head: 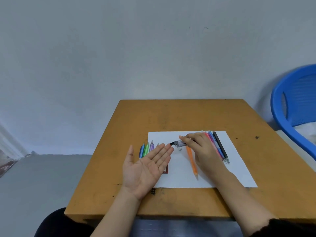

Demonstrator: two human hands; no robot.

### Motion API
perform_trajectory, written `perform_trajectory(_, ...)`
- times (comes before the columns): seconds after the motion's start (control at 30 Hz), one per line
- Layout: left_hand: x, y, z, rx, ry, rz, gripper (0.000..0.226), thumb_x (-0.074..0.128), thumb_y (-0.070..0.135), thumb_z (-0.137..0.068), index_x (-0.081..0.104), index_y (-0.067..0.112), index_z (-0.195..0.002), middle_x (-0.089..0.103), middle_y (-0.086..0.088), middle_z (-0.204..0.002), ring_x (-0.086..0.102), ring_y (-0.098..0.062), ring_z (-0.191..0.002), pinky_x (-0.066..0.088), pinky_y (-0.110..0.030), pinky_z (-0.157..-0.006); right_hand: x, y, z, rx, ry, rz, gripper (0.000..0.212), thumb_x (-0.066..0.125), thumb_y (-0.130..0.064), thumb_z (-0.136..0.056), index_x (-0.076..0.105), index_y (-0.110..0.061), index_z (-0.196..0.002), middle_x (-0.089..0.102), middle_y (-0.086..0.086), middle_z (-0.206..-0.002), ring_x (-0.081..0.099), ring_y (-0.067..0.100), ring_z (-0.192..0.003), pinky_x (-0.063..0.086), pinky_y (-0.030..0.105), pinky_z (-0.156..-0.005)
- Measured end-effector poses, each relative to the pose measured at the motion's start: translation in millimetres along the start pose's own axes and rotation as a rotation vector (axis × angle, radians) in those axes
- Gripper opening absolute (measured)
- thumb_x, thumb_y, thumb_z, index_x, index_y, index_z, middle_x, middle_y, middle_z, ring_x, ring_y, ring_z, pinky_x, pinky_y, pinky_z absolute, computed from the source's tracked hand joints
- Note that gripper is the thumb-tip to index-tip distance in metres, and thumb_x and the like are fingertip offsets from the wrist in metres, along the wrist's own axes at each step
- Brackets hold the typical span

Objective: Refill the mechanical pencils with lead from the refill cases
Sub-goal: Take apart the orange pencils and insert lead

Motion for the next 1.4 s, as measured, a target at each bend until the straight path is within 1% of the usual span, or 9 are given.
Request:
perform_trajectory(0.13,-3.4,-2.1,-2.0,-0.046,-0.017,0.019,0.097,0.076,0.045,-0.072,0.037,-0.016,-0.136,0.032,-0.033,-0.147,0.035,-0.043,-0.136,0.033,-0.049,-0.111,-5.4,0.8,-1.0,-0.01,0.018,-0.033,0.037,0.038,-0.01,-0.093,0.064,-0.004,-0.119,0.064,0.014,-0.098,0.051,0.022,-0.096,0.049,0.032,-0.081)
perform_trajectory(0.27,-6.5,-3.0,-3.8,-0.062,-0.031,0.049,0.094,0.072,0.046,-0.076,0.035,-0.016,-0.137,0.03,-0.033,-0.148,0.033,-0.044,-0.137,0.033,-0.048,-0.112,-9.8,-4.8,-1.4,-0.034,0.017,-0.11,0.046,0.042,-0.005,-0.092,0.044,-0.01,-0.138,0.062,0.008,-0.099,0.05,0.02,-0.098,0.042,0.028,-0.089)
perform_trajectory(0.4,-10.1,-2.7,-5.5,-0.07,-0.03,0.07,0.093,0.071,0.046,-0.077,0.035,-0.016,-0.137,0.03,-0.033,-0.148,0.033,-0.044,-0.137,0.032,-0.048,-0.113,-10.5,-3.3,-0.6,-0.063,0.029,-0.065,0.04,0.029,-0.009,-0.102,0.064,-0.006,-0.12,0.065,0.012,-0.1,0.052,0.024,-0.098,0.045,0.032,-0.085)
perform_trajectory(0.53,-10.4,-3.5,-5.7,-0.074,-0.035,0.077,0.094,0.07,0.047,-0.078,0.034,-0.015,-0.138,0.03,-0.033,-0.148,0.034,-0.044,-0.137,0.032,-0.048,-0.112,-11.4,-2.7,-0.5,-0.078,0.045,-0.042,0.043,0.025,-0.01,-0.103,0.063,-0.008,-0.122,0.065,0.012,-0.1,0.05,0.024,-0.098,0.042,0.029,-0.088)
perform_trajectory(0.63,-9.5,-3.1,-5.6,-0.065,-0.028,0.065,0.098,0.077,0.042,-0.072,0.035,-0.017,-0.138,0.032,-0.034,-0.146,0.037,-0.046,-0.134,0.035,-0.051,-0.109,-10.8,-3.4,-0.2,-0.091,0.044,-0.023,0.049,0.023,-0.011,-0.104,0.072,-0.009,-0.109,0.067,0.012,-0.1,0.05,0.025,-0.099,0.044,0.029,-0.085)
perform_trajectory(0.97,-9.2,-5.0,-5.3,-0.108,-0.043,0.109,0.1,0.074,0.043,-0.075,0.025,-0.013,-0.142,0.031,-0.035,-0.146,0.035,-0.047,-0.135,0.032,-0.05,-0.111,-12.5,-6.1,-0.1,-0.093,0.041,-0.004,0.042,0.029,-0.005,-0.102,0.068,-0.008,-0.115,0.067,0.01,-0.1,0.05,0.024,-0.097,0.041,0.028,-0.088)
perform_trajectory(1.13,-9.3,-5.4,-4.9,-0.117,-0.033,0.132,0.099,0.07,0.046,-0.077,0.025,-0.014,-0.142,0.031,-0.036,-0.146,0.036,-0.048,-0.134,0.032,-0.051,-0.11,-10.0,-4.5,1.4,-0.103,0.015,0.032,0.035,0.042,0.0,-0.092,0.073,-0.01,-0.105,0.068,0.011,-0.101,0.05,0.024,-0.1,0.039,0.026,-0.089)
perform_trajectory(1.33,-2.4,-4.2,-2.3,-0.104,-0.058,0.127,0.1,0.075,0.04,-0.075,0.024,-0.014,-0.142,0.029,-0.035,-0.147,0.033,-0.048,-0.136,0.031,-0.051,-0.111,-11.4,-3.0,1.3,-0.059,0.045,-0.037,0.05,0.023,-0.005,-0.101,0.073,-0.009,-0.106,0.067,0.013,-0.099,0.05,0.025,-0.099,0.044,0.028,-0.085)
perform_trajectory(1.4,1.2,-3.8,-0.9,-0.098,-0.06,0.112,0.099,0.077,0.037,-0.074,0.025,-0.014,-0.142,0.029,-0.034,-0.147,0.033,-0.047,-0.136,0.031,-0.05,-0.111,-10.9,-0.6,2.3,-0.025,0.054,-0.054,0.046,0.029,0.003,-0.095,0.072,-0.009,-0.107,0.066,0.013,-0.099,0.05,0.025,-0.1,0.045,0.029,-0.086)
Point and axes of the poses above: each hand's wrist, its own z-axis away from the middle knuckle, its own x-axis out of the palm, y = z × x, the point moved 4 cm from there along -z, towards the middle knuckle
